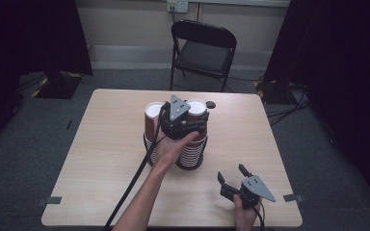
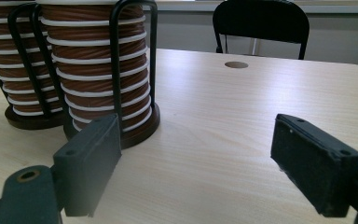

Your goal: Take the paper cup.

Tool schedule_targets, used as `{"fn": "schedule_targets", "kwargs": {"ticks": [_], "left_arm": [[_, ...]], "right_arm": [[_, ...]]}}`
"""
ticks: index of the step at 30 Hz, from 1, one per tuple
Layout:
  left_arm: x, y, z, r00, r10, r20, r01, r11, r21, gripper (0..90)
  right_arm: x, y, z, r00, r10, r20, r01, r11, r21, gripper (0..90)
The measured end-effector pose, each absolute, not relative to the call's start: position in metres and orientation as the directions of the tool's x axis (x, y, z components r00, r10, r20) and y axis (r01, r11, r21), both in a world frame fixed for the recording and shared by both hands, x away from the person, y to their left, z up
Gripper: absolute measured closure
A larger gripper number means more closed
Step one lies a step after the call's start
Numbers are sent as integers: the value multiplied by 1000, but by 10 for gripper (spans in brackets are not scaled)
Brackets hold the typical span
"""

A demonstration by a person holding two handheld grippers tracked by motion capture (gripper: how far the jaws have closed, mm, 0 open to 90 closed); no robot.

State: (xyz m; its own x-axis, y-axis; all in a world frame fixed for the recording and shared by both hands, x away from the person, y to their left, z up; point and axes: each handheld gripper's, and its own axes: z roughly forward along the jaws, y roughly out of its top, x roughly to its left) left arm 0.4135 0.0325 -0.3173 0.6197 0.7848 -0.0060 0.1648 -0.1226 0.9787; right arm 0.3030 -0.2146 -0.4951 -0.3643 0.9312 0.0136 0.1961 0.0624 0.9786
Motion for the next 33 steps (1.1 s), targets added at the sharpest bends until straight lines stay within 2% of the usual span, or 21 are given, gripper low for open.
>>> {"fn": "schedule_targets", "kwargs": {"ticks": [33], "left_arm": [[407, 42, -294, 641, 766, -40, 83, -18, 996, 228]], "right_arm": [[304, -214, -495, -369, 929, 15, 202, 64, 977, 155]]}}
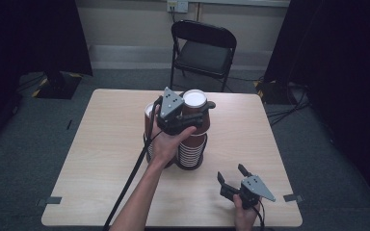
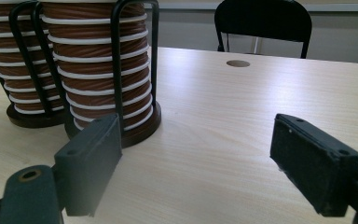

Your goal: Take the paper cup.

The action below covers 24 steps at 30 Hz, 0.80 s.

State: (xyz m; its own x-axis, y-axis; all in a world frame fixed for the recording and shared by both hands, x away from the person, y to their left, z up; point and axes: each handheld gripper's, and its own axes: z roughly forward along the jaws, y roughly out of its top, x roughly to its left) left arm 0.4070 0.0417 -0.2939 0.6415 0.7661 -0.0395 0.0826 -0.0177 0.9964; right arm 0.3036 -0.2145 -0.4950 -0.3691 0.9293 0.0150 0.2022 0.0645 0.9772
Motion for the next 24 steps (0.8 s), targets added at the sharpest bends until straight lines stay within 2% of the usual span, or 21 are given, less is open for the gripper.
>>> {"fn": "schedule_targets", "kwargs": {"ticks": [6, 17, 24], "left_arm": [[407, 43, -291, 640, 765, -71, 92, 15, 996, 228], [403, 46, -282, 648, 760, -49, 43, 28, 999, 229], [399, 53, -276, 643, 762, -77, 29, 77, 997, 229]], "right_arm": [[304, -214, -495, -368, 930, 17, 205, 64, 977, 156], [304, -214, -495, -367, 930, 16, 204, 64, 977, 155], [304, -215, -495, -367, 930, 16, 203, 63, 977, 156]]}}
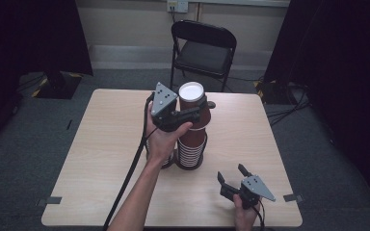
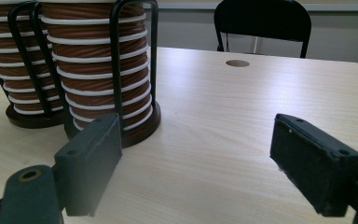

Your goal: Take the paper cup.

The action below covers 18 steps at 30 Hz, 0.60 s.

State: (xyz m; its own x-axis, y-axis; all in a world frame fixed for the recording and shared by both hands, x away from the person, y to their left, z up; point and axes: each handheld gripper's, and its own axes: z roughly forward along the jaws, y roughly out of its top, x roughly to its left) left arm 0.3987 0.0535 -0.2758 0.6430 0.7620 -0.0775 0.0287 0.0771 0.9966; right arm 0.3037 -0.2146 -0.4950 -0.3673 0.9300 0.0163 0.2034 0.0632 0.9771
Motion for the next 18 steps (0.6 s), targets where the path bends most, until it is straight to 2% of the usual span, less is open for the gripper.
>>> {"fn": "schedule_targets", "kwargs": {"ticks": [18], "left_arm": [[383, 74, -268, 657, 748, -92, 29, 97, 995, 229]], "right_arm": [[304, -214, -495, -366, 931, 15, 202, 64, 977, 156]]}}
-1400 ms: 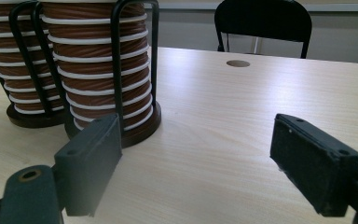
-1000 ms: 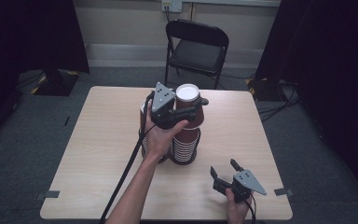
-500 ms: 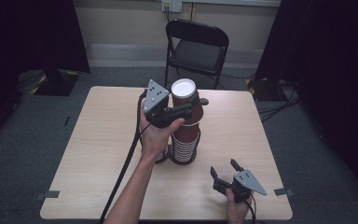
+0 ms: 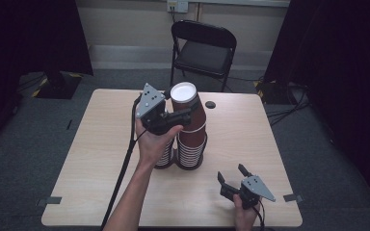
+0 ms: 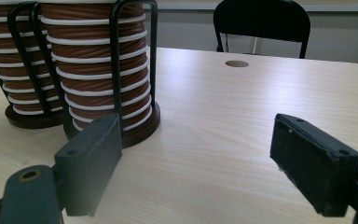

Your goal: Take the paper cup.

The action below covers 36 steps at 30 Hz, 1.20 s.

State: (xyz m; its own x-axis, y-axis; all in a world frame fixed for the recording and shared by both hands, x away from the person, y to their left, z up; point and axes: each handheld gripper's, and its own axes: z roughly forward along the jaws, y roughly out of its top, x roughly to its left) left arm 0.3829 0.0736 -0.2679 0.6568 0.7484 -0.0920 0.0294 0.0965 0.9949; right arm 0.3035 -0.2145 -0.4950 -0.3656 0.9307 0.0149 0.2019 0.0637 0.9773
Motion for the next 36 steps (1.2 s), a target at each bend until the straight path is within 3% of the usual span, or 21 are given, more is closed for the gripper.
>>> {"fn": "schedule_targets", "kwargs": {"ticks": [36], "left_arm": [[330, 89, -285, 664, 739, -112, 47, 108, 993, 229]], "right_arm": [[304, -214, -495, -367, 930, 7, 204, 73, 976, 156]]}}
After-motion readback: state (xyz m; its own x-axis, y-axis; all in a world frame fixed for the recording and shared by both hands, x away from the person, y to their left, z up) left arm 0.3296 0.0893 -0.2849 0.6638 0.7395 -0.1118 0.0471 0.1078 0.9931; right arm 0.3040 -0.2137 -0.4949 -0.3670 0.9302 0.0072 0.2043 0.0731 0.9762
